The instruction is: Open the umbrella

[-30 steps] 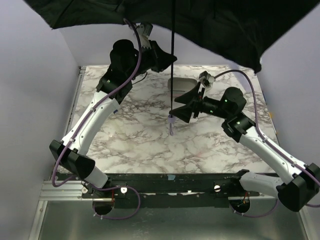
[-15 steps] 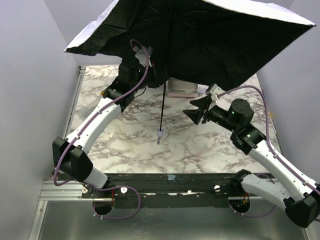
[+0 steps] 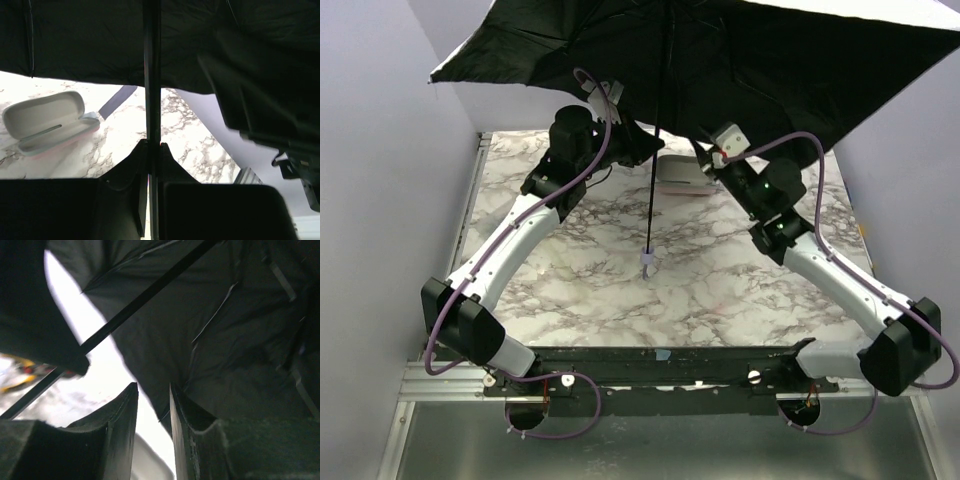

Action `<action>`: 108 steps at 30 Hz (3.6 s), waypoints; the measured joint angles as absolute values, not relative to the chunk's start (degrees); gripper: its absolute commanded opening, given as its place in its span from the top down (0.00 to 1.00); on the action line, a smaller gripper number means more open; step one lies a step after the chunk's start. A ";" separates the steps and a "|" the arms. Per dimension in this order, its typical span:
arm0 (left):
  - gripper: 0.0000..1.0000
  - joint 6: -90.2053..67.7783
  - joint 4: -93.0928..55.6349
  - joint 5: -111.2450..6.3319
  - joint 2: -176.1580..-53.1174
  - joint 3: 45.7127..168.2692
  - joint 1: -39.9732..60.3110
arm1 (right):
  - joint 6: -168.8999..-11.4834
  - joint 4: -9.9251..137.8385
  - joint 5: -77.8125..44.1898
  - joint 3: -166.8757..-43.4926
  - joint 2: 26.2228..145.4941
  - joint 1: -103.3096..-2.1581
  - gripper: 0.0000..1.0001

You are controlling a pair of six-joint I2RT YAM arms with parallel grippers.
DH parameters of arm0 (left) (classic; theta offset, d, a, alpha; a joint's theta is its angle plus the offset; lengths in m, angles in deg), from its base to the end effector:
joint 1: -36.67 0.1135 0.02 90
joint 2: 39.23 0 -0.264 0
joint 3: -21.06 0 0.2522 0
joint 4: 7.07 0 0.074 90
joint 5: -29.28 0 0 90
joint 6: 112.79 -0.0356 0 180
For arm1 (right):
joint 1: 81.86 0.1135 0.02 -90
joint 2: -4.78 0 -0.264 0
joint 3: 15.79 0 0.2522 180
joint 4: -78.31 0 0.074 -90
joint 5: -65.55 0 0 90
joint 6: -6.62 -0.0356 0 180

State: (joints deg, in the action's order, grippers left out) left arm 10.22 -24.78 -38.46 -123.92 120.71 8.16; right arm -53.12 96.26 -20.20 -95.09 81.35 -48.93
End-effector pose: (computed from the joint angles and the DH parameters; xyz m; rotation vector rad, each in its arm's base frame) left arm 0.2976 -0.1770 0.4363 0.2533 1.7213 -1.1227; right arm 0.2613 0.1724 0.4210 -0.6890 0.9963 0.0856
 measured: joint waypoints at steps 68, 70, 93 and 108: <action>1.00 17.06 -16.95 -25.01 -120.27 116.53 17.47 | -52.22 84.15 -8.16 -116.68 92.83 -66.81 0.52; 1.00 17.04 -16.45 -24.86 -121.47 117.76 17.45 | -54.91 83.60 -3.79 -115.31 90.60 -66.03 0.52; 1.00 17.78 -10.09 -24.42 -122.98 111.75 12.94 | -48.11 103.16 -18.96 -137.88 106.90 -48.80 0.75; 1.00 23.60 3.59 -24.03 -123.37 106.20 13.03 | -42.69 103.10 -13.43 -144.77 109.42 -48.71 0.73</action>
State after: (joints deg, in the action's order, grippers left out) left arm 23.60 3.59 -24.03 -123.37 106.20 13.03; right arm -42.69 103.10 -13.43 -144.77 109.42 -48.71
